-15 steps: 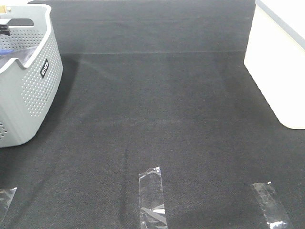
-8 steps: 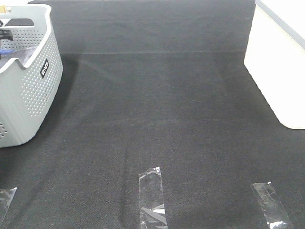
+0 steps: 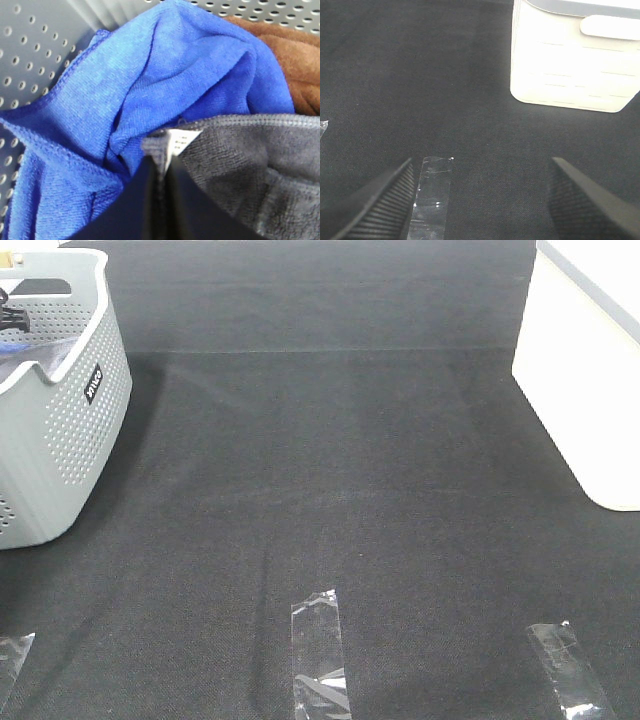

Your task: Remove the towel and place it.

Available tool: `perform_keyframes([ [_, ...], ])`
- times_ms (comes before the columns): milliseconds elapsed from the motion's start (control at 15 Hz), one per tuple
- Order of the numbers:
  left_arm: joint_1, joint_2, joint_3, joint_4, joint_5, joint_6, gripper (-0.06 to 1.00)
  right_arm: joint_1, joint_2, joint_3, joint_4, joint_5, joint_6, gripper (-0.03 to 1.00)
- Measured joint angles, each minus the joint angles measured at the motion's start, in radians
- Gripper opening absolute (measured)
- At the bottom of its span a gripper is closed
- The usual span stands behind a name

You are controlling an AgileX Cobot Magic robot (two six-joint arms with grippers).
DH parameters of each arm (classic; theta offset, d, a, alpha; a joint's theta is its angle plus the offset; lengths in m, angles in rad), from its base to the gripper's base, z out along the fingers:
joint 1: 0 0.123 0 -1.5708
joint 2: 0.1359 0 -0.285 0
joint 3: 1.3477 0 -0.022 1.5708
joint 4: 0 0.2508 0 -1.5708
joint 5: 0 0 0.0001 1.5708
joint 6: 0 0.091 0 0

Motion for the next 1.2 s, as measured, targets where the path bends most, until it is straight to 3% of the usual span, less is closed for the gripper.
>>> perform_keyframes([
  [67,0.000,0.000,0.000,0.000,0.000,0.024,0.00,0.000,0.000,0.000,-0.001,0.000,0.000,0.70],
  [600,0.000,-0.130,0.000,0.000,-0.025,0.049,0.00,0.000,0.000,0.000,-0.001,0.000,0.000,0.70],
  [1000,-0.021,-0.306,0.000,-0.072,-0.054,0.202,0.00,0.000,0.000,0.000,-0.001,0.000,0.000,0.70],
  [1200,-0.109,-0.445,0.000,-0.087,-0.089,0.331,0.00,0.000,0.000,0.000,-0.001,0.000,0.000,0.70],
])
